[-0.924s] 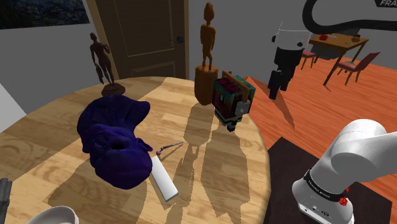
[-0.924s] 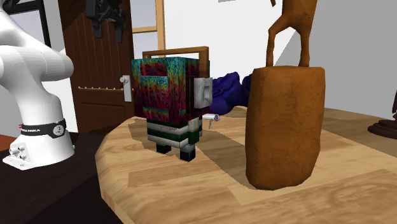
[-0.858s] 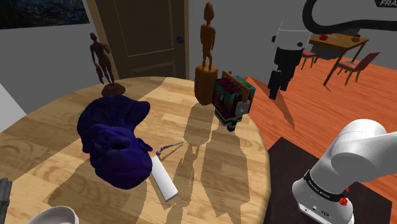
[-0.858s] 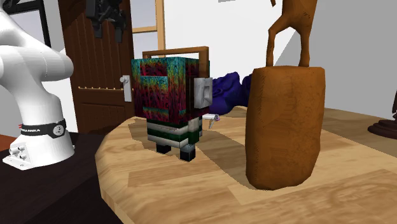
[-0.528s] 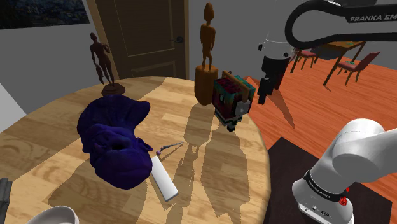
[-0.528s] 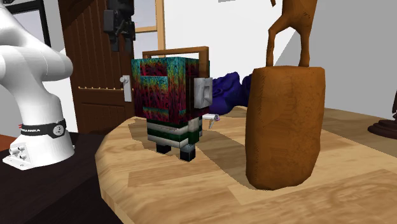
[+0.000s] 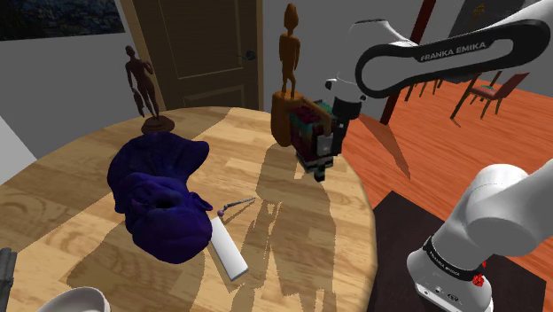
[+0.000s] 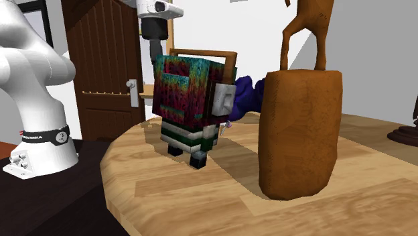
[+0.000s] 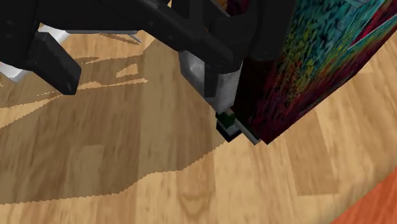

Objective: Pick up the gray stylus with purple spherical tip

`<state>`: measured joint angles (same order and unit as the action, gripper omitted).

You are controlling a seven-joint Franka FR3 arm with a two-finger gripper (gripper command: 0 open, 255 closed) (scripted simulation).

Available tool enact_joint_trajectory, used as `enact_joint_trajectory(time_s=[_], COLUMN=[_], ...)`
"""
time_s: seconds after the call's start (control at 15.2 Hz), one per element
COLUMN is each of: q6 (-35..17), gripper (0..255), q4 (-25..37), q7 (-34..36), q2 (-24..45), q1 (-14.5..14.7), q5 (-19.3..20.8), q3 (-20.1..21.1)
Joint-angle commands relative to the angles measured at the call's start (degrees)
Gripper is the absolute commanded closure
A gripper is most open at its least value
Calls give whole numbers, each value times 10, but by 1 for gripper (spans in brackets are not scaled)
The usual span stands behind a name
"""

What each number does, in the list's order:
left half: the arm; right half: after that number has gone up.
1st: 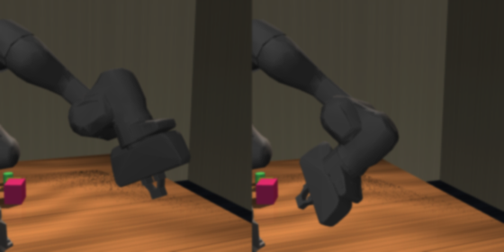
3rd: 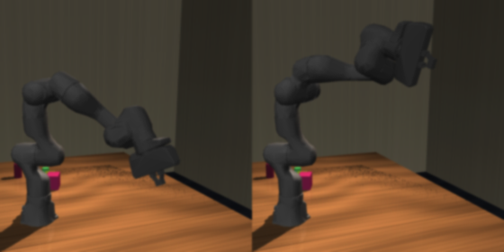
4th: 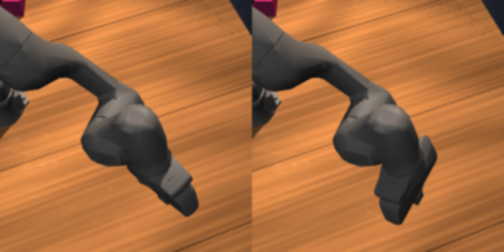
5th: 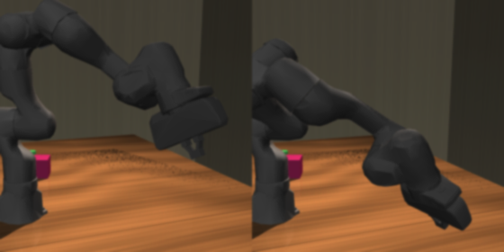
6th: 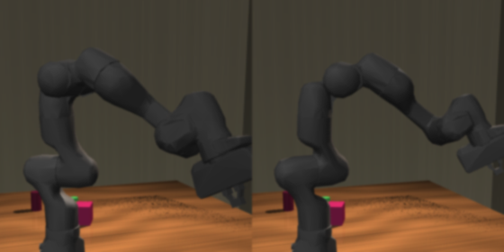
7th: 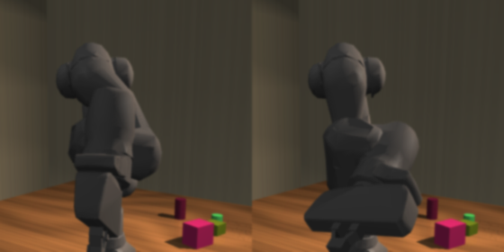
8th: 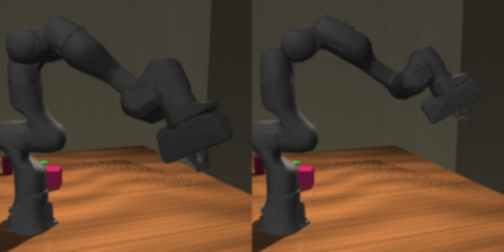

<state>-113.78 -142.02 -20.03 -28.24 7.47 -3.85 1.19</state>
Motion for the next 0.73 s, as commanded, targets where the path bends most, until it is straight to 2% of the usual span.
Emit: enact_joint_trajectory(time_s=[0.0, 0.66], q6=[-43, -215], gripper=[0, 0], q4=[3, 68], q7=[-34, -208], q2=[37, 228], q1=[13, 72], q5=[-5, -44], q3=[-1, 4])
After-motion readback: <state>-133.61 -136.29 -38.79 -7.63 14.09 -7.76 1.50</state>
